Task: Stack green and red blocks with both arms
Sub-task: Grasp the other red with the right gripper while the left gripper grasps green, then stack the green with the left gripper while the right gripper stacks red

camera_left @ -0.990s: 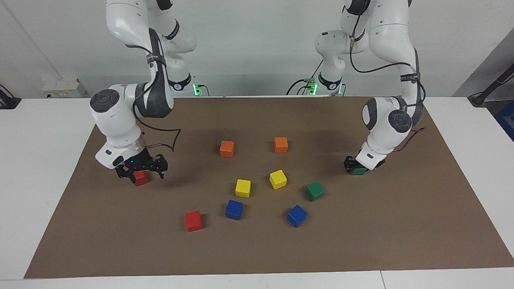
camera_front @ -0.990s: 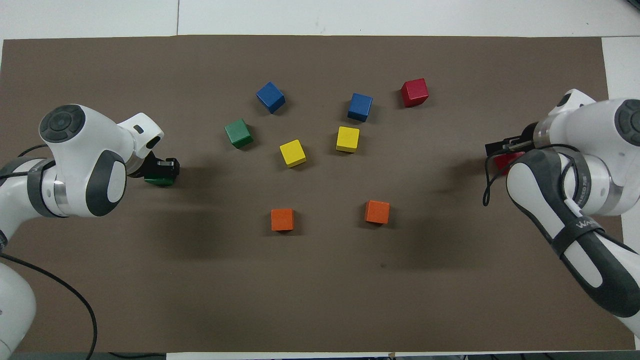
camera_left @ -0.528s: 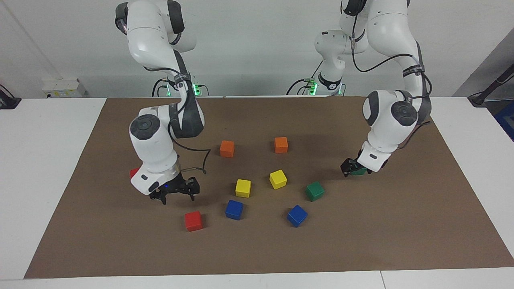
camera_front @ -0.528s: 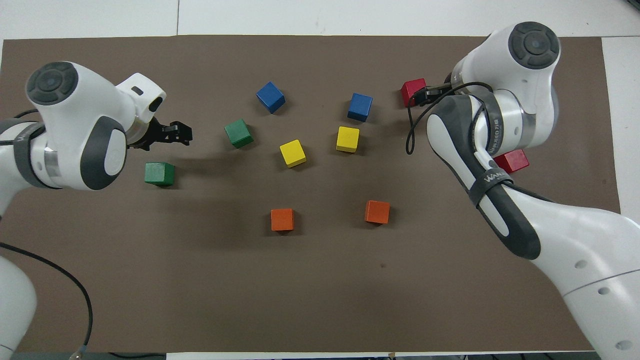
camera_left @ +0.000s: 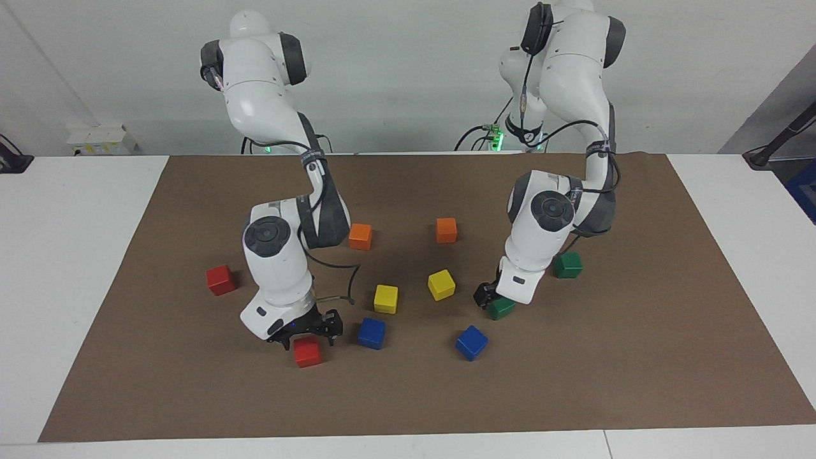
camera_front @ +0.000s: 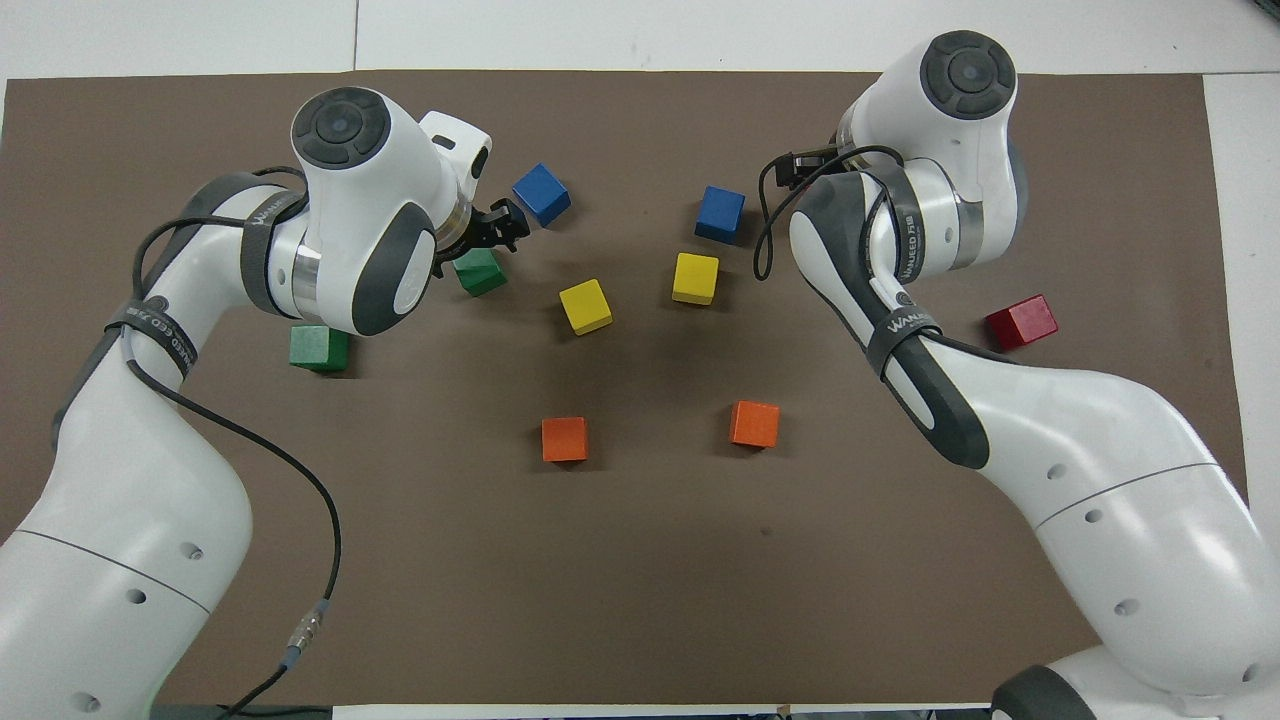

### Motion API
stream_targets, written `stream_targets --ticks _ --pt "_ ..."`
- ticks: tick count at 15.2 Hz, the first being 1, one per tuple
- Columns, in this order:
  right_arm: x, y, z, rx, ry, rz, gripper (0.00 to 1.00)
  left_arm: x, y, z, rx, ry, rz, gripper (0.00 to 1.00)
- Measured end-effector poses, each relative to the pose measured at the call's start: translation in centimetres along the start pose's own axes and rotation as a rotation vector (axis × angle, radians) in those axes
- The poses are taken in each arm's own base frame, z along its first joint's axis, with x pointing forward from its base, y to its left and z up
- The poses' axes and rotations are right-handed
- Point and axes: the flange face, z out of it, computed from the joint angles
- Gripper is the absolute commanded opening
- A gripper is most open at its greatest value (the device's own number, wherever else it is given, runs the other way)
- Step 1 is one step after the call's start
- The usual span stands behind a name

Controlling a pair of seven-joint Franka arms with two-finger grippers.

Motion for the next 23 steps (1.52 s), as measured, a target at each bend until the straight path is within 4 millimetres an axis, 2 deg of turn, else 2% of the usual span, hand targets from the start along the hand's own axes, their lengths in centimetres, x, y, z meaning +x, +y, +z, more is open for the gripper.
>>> stream_targets --ticks 4,7,8,9,10,11,12,16,17,19,21,23 --pt "0.2 0.6 1.1 -0.002 0.016 0.007 1.0 0.4 -0.3 0.8 0.018 0.03 -0.05 1.0" --pt "0.3 0.6 1.9 -0.002 0.031 0.007 0.96 -1.2 0.9 4.1 0.02 0.043 -0.099 1.0" --pt "0.3 0.7 2.3 -0.003 0.031 0.007 0.89 -1.6 1.1 4.9 0.022 0.041 -0.102 1.0" --pt "0.2 0.7 2.6 -0.004 0.029 0.007 0.73 -1.6 1.0 5.3 0.023 0.042 -0.104 1.0" --pt "0.3 0.7 2.8 -0.004 0.033 0.007 0.44 -1.5 0.8 5.5 0.024 0.044 -0.107 0.76" --pt "0.3 0.7 2.9 -0.003 0.041 0.007 0.14 -1.4 0.6 5.6 0.025 0.046 -0.109 0.31" --pt "0.4 0.7 2.9 -0.003 0.044 0.008 0.0 -1.4 0.4 5.7 0.026 0.048 -0.111 0.0" --pt "0.5 0.8 2.7 -0.003 0.048 0.009 0.0 -1.3 -0.5 4.0 0.07 0.02 -0.095 0.0" --pt "0.5 0.9 2.8 -0.004 0.048 0.01 0.0 -1.1 -1.4 3.0 0.093 0.0 -0.063 0.0" --pt "0.6 1.4 2.7 -0.009 0.049 0.015 0.0 0.2 -5.4 -0.3 0.13 -0.043 0.03 0.0" --pt "0.7 2.5 2.0 -0.02 0.02 0.003 0.0 2.0 -11.4 -4.2 0.131 -0.066 0.123 0.0" --pt "0.5 4.9 -0.1 -0.031 -0.034 -0.02 0.0 3.0 -17.0 -6.3 0.107 -0.084 0.227 0.0"
